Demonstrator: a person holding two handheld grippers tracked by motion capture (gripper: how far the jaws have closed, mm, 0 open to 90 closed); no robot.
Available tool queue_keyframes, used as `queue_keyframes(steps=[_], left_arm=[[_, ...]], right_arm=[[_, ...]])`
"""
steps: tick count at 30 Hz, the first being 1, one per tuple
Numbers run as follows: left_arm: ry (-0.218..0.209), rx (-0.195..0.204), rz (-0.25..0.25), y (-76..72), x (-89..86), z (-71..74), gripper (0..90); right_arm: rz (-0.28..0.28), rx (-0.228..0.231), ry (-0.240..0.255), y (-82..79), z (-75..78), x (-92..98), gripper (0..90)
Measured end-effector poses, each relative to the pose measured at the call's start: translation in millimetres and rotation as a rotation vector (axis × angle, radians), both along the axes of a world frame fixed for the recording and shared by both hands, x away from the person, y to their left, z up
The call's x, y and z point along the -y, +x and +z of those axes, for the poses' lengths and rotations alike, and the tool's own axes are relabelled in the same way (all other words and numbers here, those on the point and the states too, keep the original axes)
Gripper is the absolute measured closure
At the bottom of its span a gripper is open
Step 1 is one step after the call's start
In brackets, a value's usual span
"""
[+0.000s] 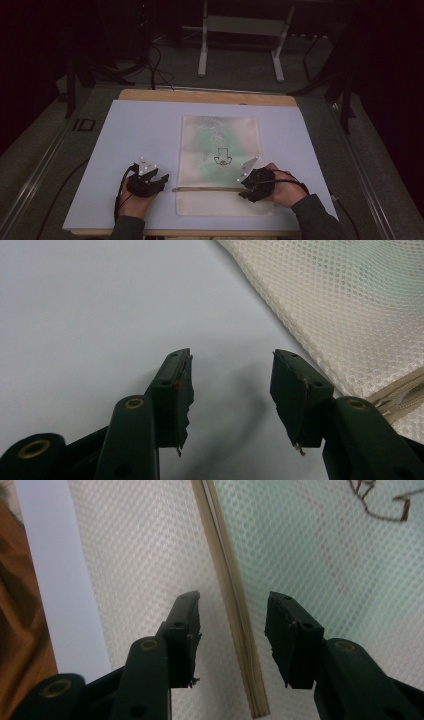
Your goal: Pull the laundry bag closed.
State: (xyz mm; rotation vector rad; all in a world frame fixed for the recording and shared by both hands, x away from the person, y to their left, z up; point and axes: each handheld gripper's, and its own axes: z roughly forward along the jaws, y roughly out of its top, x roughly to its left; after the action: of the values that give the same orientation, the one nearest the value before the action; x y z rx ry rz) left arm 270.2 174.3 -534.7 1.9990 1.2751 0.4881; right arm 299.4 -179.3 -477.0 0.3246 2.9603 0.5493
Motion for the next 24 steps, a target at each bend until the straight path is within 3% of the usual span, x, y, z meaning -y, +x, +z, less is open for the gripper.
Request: queue_keyframes(steps=[24], left_arm=[[0.001, 0.005, -0.007, -0.1, -0.1, 0.6, 51.2]], right_arm=[[0.082, 0.0, 0.01, 2.4, 3.0, -41.5, 58.8]])
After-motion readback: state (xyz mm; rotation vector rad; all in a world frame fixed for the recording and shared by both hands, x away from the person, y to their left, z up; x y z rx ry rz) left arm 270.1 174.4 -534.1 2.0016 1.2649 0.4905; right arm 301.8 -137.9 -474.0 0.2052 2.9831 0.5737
